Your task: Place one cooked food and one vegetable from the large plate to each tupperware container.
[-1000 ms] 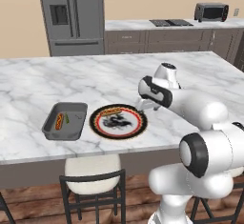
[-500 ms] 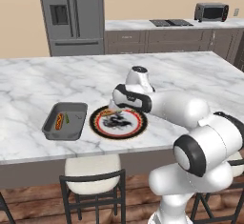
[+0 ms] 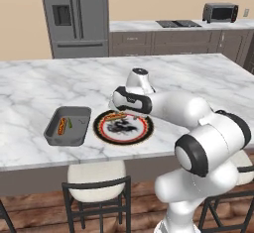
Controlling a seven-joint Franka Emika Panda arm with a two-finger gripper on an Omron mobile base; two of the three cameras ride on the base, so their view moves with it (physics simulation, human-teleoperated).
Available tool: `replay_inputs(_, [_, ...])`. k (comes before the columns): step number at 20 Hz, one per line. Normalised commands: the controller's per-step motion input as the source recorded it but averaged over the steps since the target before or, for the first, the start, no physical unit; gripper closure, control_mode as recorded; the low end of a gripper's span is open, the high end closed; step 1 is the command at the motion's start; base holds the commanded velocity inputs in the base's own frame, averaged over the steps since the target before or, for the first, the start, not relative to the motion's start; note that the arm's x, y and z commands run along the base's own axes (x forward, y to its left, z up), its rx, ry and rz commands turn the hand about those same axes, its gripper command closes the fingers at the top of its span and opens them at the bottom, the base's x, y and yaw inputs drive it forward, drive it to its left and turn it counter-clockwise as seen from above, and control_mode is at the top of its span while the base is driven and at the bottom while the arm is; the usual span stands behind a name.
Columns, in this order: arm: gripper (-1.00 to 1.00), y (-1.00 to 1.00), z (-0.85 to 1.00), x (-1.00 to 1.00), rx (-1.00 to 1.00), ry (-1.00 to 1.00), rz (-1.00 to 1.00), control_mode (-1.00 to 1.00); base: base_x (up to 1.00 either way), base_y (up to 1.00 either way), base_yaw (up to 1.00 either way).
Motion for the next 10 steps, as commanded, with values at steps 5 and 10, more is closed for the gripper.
replay_inputs(5, [-1.0, 0.0, 0.0, 0.24, 0.15, 0.14, -0.38, -1.0, 0.0, 0.0, 0.0])
replay_inputs(10, [-1.0, 0.0, 0.0, 0.57, 0.02, 0.17, -0.28, -1.0, 0.0, 0.0, 0.0])
